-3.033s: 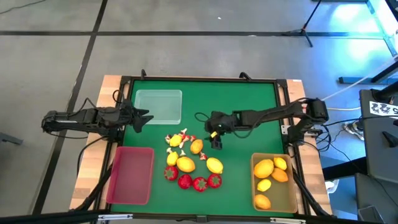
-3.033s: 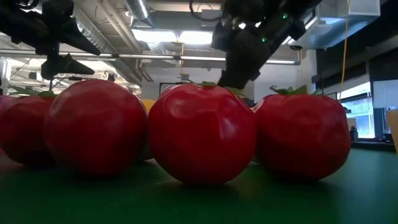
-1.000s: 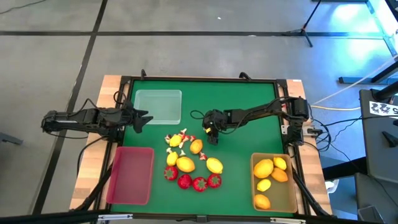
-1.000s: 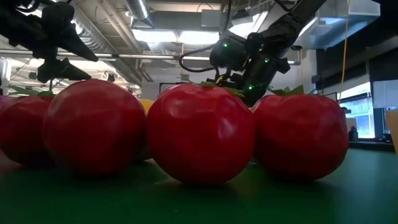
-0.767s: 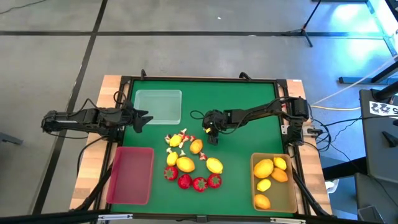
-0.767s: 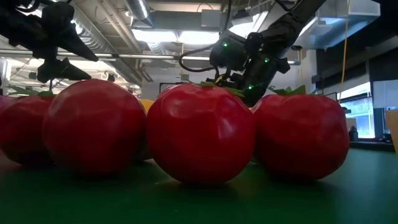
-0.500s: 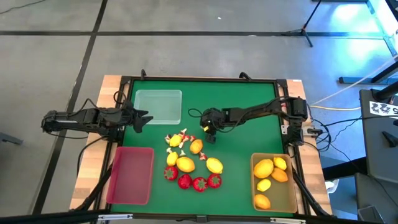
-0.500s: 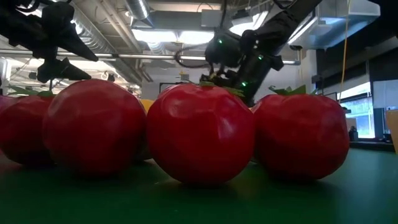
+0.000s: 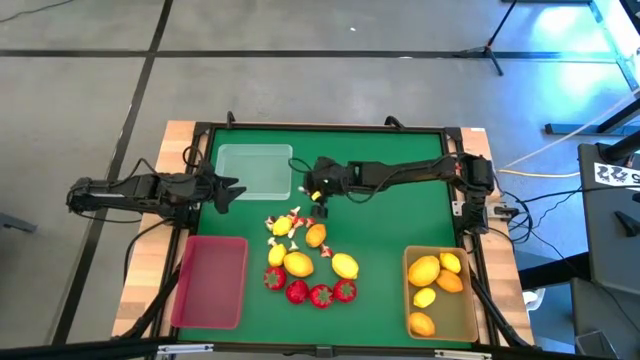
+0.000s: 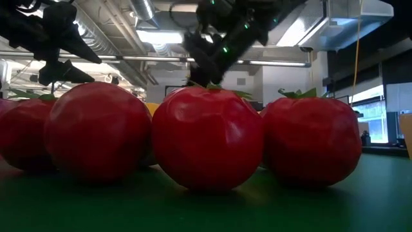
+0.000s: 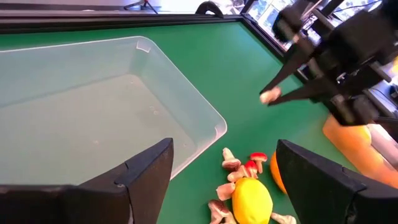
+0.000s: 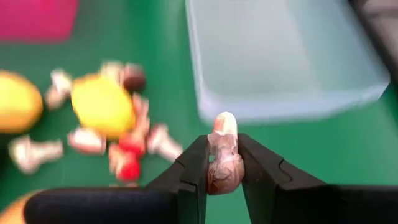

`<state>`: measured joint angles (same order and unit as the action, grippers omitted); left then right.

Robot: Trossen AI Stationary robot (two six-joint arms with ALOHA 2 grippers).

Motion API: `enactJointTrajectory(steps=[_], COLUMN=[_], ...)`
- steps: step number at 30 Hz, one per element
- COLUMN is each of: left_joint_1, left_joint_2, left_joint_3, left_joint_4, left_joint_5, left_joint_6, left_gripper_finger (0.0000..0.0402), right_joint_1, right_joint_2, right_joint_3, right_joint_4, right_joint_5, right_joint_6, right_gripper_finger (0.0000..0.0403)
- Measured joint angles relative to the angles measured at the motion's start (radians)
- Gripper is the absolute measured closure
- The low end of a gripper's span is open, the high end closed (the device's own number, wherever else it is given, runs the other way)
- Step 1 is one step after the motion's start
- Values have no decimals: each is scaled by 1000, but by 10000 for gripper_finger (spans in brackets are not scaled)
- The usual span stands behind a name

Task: Sort produce into baskets
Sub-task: Put the brown mushroom into the transparent bin

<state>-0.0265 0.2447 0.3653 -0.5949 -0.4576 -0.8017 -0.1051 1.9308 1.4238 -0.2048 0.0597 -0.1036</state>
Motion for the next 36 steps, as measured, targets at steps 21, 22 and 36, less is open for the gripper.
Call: enactJointTrajectory(steps=[21,22,36], left_joint_1=[1,1,1], left_joint_2=[0,0,0], left_joint_3=[0,0,0], left_joint_4=[-24,-23,-23], left_joint_5=[0,0,0], left_joint_6=[-8,-8,-4], left_gripper_finger=[123,123,123], right_joint_1=[-89,-96,-113], right_joint_2=[247,255,367], right_joint_3=[418,418,417], right_joint_4=[28,30,102], right_joint_5=[-27,-26,-44], right_joint_6=[-53,-32,63], right_gripper_finger=[329,329,329])
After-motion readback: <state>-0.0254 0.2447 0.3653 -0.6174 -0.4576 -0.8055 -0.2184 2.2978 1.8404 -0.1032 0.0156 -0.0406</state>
